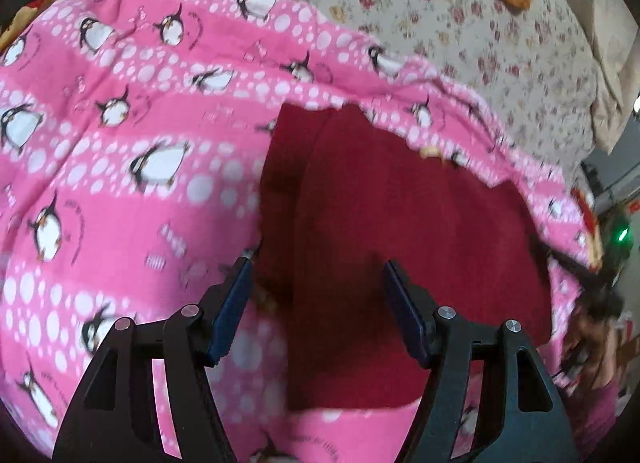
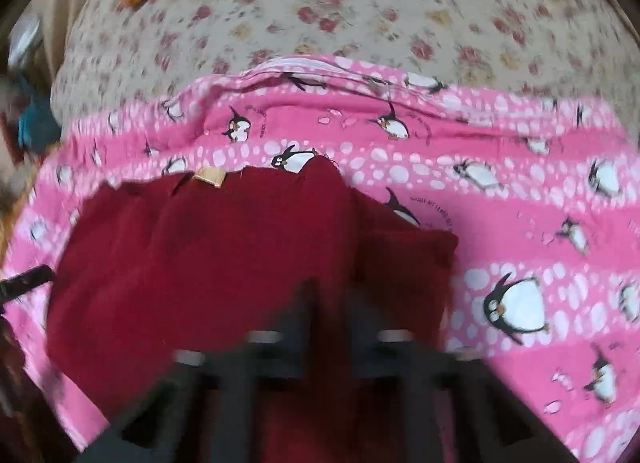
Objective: Fold small clothes
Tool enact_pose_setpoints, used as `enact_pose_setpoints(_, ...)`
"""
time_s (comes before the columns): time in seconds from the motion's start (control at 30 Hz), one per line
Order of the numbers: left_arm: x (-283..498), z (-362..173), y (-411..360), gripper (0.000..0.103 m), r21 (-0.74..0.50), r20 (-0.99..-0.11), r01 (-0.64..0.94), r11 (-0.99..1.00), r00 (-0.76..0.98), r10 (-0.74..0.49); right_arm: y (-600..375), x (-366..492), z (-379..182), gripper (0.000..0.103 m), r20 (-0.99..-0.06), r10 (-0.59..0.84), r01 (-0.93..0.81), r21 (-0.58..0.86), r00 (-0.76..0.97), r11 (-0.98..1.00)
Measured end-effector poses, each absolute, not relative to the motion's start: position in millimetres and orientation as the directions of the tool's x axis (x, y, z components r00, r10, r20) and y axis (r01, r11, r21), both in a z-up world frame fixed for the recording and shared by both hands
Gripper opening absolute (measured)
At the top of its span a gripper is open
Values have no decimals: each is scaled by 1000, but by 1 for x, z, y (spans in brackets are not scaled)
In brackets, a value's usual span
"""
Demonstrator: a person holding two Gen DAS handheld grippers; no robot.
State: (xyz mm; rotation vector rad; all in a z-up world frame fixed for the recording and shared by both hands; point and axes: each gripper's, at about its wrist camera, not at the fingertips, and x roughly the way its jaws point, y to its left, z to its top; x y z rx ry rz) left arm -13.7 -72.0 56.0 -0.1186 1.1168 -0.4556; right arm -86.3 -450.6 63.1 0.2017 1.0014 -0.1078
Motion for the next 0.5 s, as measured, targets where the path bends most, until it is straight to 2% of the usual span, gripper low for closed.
enact_pose_setpoints(0.1, -26, 46, -70, 67, -272, -853, 292, 917, 367, -370, -468, -90, 71, 9, -826, -68, 239, 82, 560, 968)
enact_pose_setpoints(0.2, -33, 37, -67, 67, -286, -852, 262, 922, 371, -369, -480, -92, 61, 9, -850, -43, 278, 123, 524, 953)
enact_pose_setpoints(0.33, -37, 37, -66, 67, -288, -844, 235, 928, 396, -362, -471, -102, 84, 9, -831, -112, 303, 71, 545, 950)
enact_pose_setpoints(0.43, -40, 37, -68, 67, -280, -836, 229, 932, 420, -354, -460, -106, 103, 22, -804, -128, 314, 76, 580, 946)
enact_pose_setpoints(0.5, -40, 37, -68, 67, -283, -832, 225, 932, 426, -355, -443, -106, 112, 47, -796, -88, 268, 95, 599, 959)
